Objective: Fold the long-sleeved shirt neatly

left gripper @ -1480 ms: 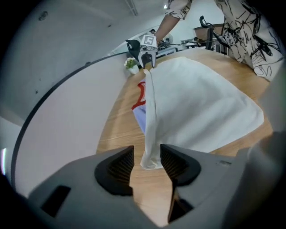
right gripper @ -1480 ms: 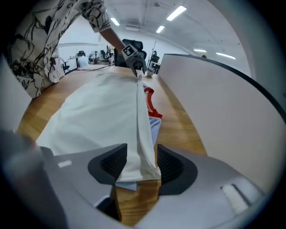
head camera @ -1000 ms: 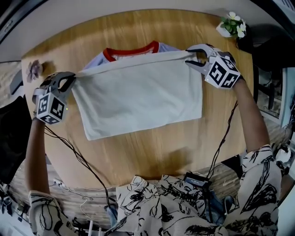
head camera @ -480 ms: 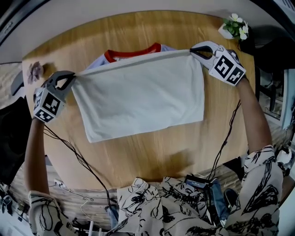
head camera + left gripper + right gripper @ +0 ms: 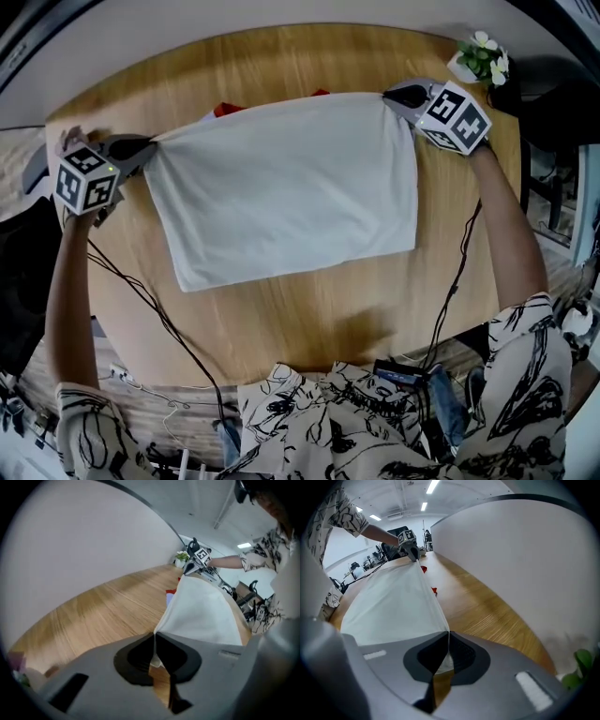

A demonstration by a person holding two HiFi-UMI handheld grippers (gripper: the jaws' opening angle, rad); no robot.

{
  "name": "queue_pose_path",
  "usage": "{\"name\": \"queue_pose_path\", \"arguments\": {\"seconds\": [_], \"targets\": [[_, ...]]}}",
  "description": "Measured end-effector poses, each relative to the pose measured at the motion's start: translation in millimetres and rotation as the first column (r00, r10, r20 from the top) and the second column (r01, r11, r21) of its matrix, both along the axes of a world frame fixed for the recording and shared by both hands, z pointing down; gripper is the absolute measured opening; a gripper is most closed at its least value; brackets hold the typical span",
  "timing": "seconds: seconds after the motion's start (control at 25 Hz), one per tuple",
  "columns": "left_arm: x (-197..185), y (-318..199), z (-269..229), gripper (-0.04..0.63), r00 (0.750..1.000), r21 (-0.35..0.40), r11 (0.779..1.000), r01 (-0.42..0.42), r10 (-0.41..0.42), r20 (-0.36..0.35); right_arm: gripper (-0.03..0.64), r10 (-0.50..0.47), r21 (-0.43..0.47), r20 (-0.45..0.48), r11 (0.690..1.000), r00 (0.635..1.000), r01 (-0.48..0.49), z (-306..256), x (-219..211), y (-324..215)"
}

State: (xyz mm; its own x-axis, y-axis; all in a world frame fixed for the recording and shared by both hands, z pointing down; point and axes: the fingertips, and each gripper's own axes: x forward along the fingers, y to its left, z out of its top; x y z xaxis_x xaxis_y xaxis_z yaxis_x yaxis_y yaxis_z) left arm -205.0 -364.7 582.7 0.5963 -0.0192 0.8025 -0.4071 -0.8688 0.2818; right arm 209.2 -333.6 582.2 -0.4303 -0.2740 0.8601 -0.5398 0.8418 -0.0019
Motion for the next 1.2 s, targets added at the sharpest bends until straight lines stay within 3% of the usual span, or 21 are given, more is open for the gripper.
{"name": "queue_pose_path", "arguments": {"seconds": [0.2,0.28,0.36,0.44,0.48,0.56,0.64,0.72,0.8,0.88,1.0,1.08,1.2], "targets": [[0.1,-2.4,-0.9,0.02,0.995,-0.12,0.988,0.099,-0.102,-0.018,0.024,0.08,-0.022,0.025,0.997,0.996,-0.079,-0.2,2.8,-0.9],[0.7,-2.6,-2.7,0.031,0.99,-0.161,0.978,0.129,-0.137,-0.035,0.047,0.159,-0.037,0.051,0.987,0.986,-0.157,-0.3,6.0,-4.6],[-3.8,-5.1,-5.6,0.074,0.977,-0.179,0.967,0.184,-0.199,-0.071,0.093,0.284,-0.073,0.113,0.958,0.952,-0.277,-1.1,13.3,-8.7],[-18.4,-19.0,-10.8,0.156,0.951,-0.123,0.951,0.283,-0.295,-0.095,0.122,0.391,-0.077,0.164,0.92,0.905,-0.384,-5.1,28.1,-12.7],[-29.8,-29.9,-15.2,0.19,0.937,-0.049,0.942,0.333,-0.336,-0.091,0.141,0.418,-0.052,0.169,0.908,0.893,-0.415,-7.9,37.0,-13.7],[-50.9,-47.6,-28.5,0.167,0.929,0.151,0.917,0.369,-0.363,-0.065,0.182,0.421,0.03,0.149,0.902,0.895,-0.43,-15.4,50.1,-11.4],[-53.2,-46.5,-43.2,0.158,0.949,0.283,0.907,0.312,-0.309,-0.056,0.178,0.392,0.124,0.126,0.905,0.911,-0.406,-26.8,53.6,-4.8],[-39.1,-27.0,-51.6,0.133,0.98,0.333,0.922,0.198,-0.19,-0.057,0.16,0.352,0.217,0.12,0.903,0.928,-0.37,-39.9,49.9,3.0],[-21.6,2.1,-49.7,0.116,0.999,0.35,0.936,0.038,-0.031,-0.026,0.142,0.307,0.279,0.137,0.9,0.942,-0.334,-48.4,40.2,11.9],[-7.7,28.7,-38.8,0.114,0.997,0.302,0.95,-0.075,0.08,-0.004,0.121,0.265,0.273,0.17,0.913,0.949,-0.303,-48.2,27.5,22.3],[-2.3,46.6,-16.1,0.14,0.995,0.191,0.977,-0.099,0.099,0.009,0.109,0.267,0.131,0.219,0.945,0.938,-0.3,-29.8,15.3,39.8],[-6.9,46.2,-4.8,0.144,0.996,0.178,0.98,-0.085,0.08,0.035,0.099,0.291,0.046,0.217,0.95,0.932,-0.308,-12.3,14.4,47.6],[-11.8,40.9,-2.2,0.15,1.0,0.165,0.986,-0.022,0.019,0.021,0.091,0.332,0.024,0.205,0.939,0.921,-0.344,-1.4,22.5,47.1]]}}
